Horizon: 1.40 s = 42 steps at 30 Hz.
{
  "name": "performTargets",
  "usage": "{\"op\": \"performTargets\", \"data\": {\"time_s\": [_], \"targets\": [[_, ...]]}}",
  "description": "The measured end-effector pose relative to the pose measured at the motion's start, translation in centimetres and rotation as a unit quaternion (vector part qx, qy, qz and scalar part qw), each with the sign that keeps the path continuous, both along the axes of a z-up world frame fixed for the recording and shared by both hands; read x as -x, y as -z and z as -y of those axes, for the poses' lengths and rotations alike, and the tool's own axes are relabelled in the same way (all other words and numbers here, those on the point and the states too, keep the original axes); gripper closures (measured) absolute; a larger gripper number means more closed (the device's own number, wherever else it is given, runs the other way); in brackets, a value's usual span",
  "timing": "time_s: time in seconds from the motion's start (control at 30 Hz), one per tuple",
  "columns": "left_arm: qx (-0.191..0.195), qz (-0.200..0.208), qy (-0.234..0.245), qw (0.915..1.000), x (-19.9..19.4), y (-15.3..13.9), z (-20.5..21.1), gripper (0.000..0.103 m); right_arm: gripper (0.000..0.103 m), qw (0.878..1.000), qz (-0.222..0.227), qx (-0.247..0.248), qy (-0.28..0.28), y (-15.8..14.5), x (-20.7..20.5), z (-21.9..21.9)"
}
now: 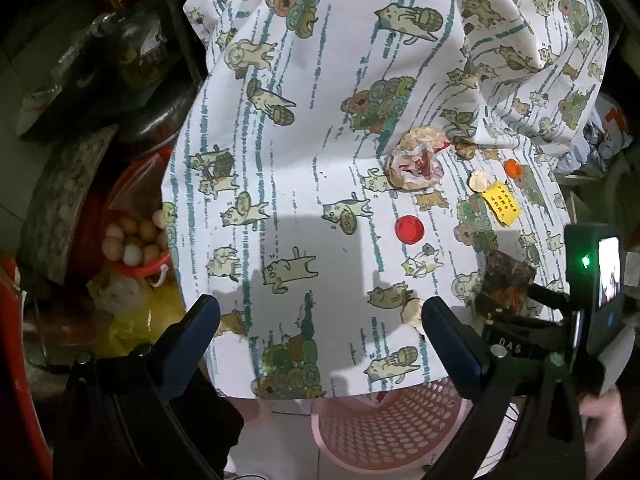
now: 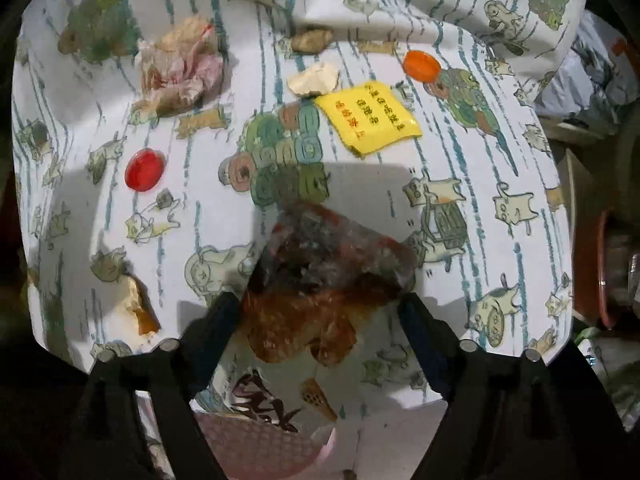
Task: Collect trash
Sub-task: 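Lift the snack wrapper with the right tool while the left grasps the bread crust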
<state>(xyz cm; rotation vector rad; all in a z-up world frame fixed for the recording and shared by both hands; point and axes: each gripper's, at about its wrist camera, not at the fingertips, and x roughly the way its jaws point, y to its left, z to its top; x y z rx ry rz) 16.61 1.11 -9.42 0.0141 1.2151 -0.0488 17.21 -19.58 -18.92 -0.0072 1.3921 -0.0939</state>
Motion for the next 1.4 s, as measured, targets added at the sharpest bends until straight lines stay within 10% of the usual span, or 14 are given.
{"op": "performTargets", "data": {"time_s": [0.27,0.6,0.8,1.1,1.2,1.4], "targets": [[0.029,-0.044,0.004,0.9986,-0.2,1.9,1.4,0.003,0.018,0.999,-0.028,-0.039,0.014,-0.3,1.8,1.4],[0.034,-0.042,-0.002,0.9985,-0.2,2.0,2.5,0.003,0.032,0.976,0.063,-0.201,0.053,-3.1,0.5,4.2],[0.037,-0.045,-0.007,0.9983,-0.5,2.1,2.5,0.003,0.017,0.993,0.08,-0.079,0.021,-4.2,1.4,2.5],[0.049,-0.05,-0.023,0.9973,-0.6,2.3,2.0,0.003,0.016,0.999,0.016,-0.031,-0.031,0.1,2.4,0.0],[0.072,-0.069,-0.022,0.9948,-0.8,3.1,2.4,0.005,0.045,0.998,0.037,-0.028,-0.033,-0.4,2.7,0.3],[0.129,-0.138,-0.02,0.9817,-0.7,5.8,4.1,0.038,0.053,0.996,0.041,-0.08,0.012,-1.2,1.9,3.6]]}}
